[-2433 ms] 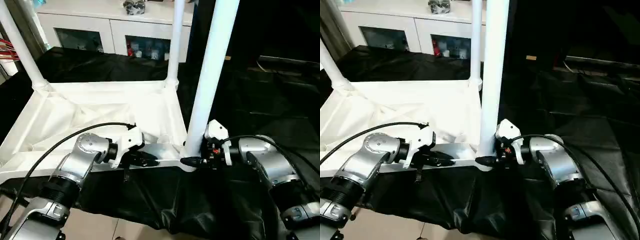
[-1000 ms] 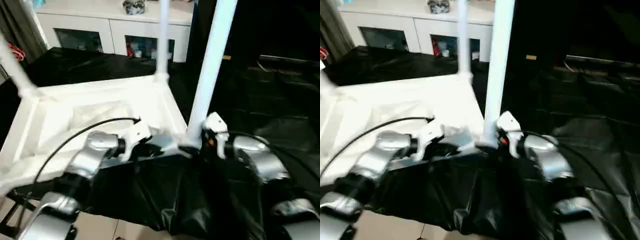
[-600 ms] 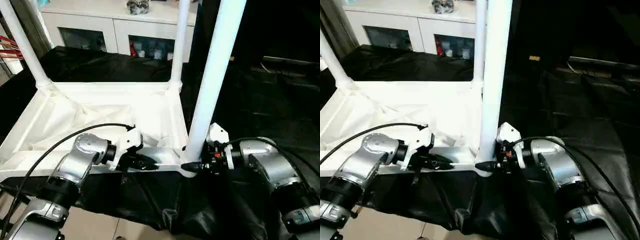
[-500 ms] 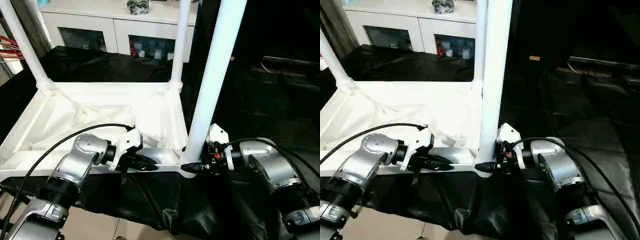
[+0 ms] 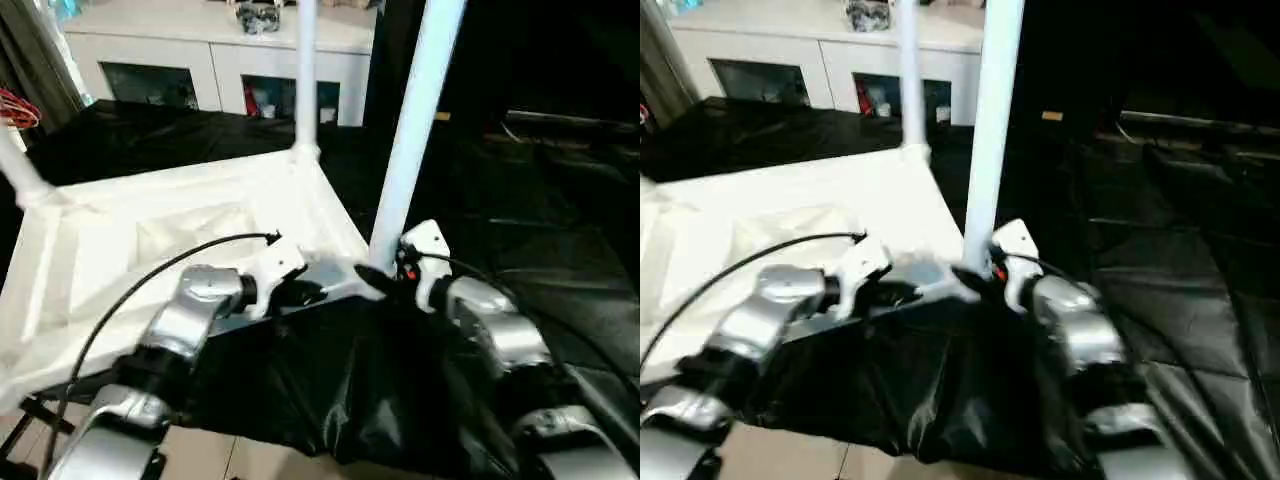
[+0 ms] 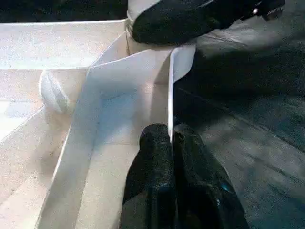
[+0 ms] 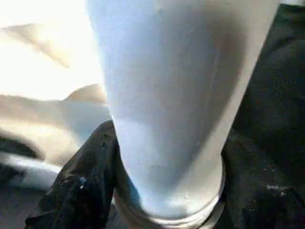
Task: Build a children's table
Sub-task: Rotate leg to tighten
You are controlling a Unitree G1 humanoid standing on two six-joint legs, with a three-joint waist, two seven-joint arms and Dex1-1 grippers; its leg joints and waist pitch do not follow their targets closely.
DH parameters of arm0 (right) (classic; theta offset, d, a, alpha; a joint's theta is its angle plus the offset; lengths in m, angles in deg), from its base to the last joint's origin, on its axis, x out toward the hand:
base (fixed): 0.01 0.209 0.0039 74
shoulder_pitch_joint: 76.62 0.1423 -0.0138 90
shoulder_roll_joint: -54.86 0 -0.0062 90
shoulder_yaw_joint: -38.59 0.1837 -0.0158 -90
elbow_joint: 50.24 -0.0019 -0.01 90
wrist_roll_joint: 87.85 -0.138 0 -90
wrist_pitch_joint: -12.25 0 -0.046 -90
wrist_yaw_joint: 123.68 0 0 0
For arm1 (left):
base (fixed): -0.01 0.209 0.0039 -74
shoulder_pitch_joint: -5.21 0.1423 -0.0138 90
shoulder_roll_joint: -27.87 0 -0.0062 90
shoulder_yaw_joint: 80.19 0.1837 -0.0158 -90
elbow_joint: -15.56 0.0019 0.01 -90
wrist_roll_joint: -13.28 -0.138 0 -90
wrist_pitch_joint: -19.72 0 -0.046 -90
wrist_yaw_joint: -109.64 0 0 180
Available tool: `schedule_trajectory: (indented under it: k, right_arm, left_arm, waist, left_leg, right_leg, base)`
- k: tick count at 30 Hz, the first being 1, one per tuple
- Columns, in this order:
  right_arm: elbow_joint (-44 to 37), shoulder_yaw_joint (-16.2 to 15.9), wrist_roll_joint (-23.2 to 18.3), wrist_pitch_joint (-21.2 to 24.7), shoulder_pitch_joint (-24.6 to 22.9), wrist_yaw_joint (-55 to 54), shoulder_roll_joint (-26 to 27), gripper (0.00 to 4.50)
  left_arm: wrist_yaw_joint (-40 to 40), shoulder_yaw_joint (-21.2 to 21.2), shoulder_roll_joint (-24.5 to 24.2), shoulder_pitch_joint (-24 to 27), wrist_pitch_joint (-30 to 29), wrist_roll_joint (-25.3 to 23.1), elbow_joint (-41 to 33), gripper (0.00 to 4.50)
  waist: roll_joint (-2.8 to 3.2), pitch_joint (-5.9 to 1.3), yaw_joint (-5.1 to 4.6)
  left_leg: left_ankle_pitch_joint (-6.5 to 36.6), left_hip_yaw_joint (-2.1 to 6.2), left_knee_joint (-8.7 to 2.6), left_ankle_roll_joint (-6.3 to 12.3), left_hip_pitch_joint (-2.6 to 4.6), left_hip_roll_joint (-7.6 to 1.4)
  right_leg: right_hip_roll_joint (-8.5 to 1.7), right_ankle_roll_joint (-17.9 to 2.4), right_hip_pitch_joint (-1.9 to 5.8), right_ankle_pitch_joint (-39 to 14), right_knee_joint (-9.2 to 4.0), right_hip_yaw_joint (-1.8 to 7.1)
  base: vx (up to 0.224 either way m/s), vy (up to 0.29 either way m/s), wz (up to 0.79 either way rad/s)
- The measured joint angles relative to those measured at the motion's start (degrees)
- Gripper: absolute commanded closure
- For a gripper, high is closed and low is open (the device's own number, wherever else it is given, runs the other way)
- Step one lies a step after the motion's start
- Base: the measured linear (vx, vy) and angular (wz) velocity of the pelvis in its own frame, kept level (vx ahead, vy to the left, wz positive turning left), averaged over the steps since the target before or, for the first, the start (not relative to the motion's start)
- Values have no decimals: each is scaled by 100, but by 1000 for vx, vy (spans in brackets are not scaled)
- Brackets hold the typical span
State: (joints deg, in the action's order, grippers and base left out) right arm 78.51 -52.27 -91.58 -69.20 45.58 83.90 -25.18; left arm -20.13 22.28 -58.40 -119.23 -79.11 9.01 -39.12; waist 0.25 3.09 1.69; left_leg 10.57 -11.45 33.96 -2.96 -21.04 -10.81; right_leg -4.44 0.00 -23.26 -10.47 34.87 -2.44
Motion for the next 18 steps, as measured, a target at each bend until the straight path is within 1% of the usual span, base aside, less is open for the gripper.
schedule_trajectory:
  k: [1, 4, 5, 6, 7, 8, 10, 11, 13, 15, 18]
  right_arm:
    - [106, 62, 35, -63, 70, -294, 103, 184]
    - [249, 86, 60, -207, 127, -483, 149, 184]
    - [272, 87, 59, -264, 127, -483, 148, 150]
    - [292, 92, 49, -305, 127, -471, 148, 129]
    - [292, 98, 36, -315, 127, -454, 148, 115]
    - [292, 104, 37, -314, 126, -402, 141, 115]
    - [289, 103, 37, -315, 126, -196, 97, 101]
    - [288, 97, 36, -315, 126, -42, 44, 75]
    - [261, -17, 37, -314, 124, 472, -169, 75]
    - [241, -90, 38, -318, 124, 732, -246, 75]
    - [23, -458, 50, -419, 10, 1619, -748, 75]
  left_arm:
    - [-161, -24, 88, -27, 0, -38, 50, 450]
    - [-283, -22, 157, -41, 0, -80, 57, 450]
    - [-282, -20, 159, -42, 3, -80, 56, 450]
    - [-274, -19, 159, -42, 11, -80, 56, 450]
    - [-253, -17, 158, -42, 16, -80, 55, 450]
    - [-224, -17, 157, -41, 18, -80, 55, 450]
    - [-140, -15, 141, -36, 41, -80, 49, 450]
    - [-89, -18, 124, -27, 55, -80, 36, 450]
    - [85, -15, 39, 31, 105, -58, -52, 450]
    - [228, -9, -15, 54, 142, -40, -80, 450]
    - [625, 49, -212, 121, 257, 79, -190, 450]
  waist:
    - [4, -2, 1]
    - [8, -4, 9]
    - [11, -6, 12]
    - [15, -8, 13]
    - [16, -9, 14]
    - [16, -9, 13]
    - [17, -9, 11]
    - [17, -9, 12]
    - [17, -8, 12]
    - [18, -7, 12]
    - [17, -4, 56]
  left_leg:
    - [0, 0, 0, 0, 0, 3]
    - [0, 0, 0, 0, -1, 4]
    - [0, -1, 0, 0, -2, 4]
    - [0, 0, -1, 0, -3, 3]
    - [0, -1, -3, 0, -3, 3]
    - [0, -1, -4, 0, -3, 3]
    - [0, 0, -5, 1, -4, 2]
    - [0, 0, -5, 1, -5, 2]
    - [0, 0, -6, 1, -7, 1]
    - [0, 0, -10, 1, -6, -1]
    - [0, 0, -12, 1, -15, -6]
  right_leg:
    - [-1, 0, 0, 0, -1, 3]
    - [-1, 0, 0, 0, -2, 4]
    - [-1, 0, 0, 0, -1, 4]
    - [-1, -14, 0, 9, -1, 4]
    - [-1, -26, 0, 16, 0, 2]
    - [-1, -27, 0, 16, 0, 1]
    - [-1, -26, -1, 16, 0, 1]
    - [-1, -26, -1, 16, 0, 0]
    - [-1, -24, -2, 15, -1, -1]
    - [0, -23, -4, 13, -1, -4]
    - [0, -18, -5, 9, -2, -10]
  base:
    - [0, 0, 0]
    - [0, 0, 0]
    - [0, 0, 0]
    - [0, 0, 0]
    - [0, 0, 0]
    - [0, 0, 0]
    - [0, 0, 0]
    - [0, 0, 0]
    - [0, 0, 0]
    - [0, 0, 0]
    - [0, 0, 0]
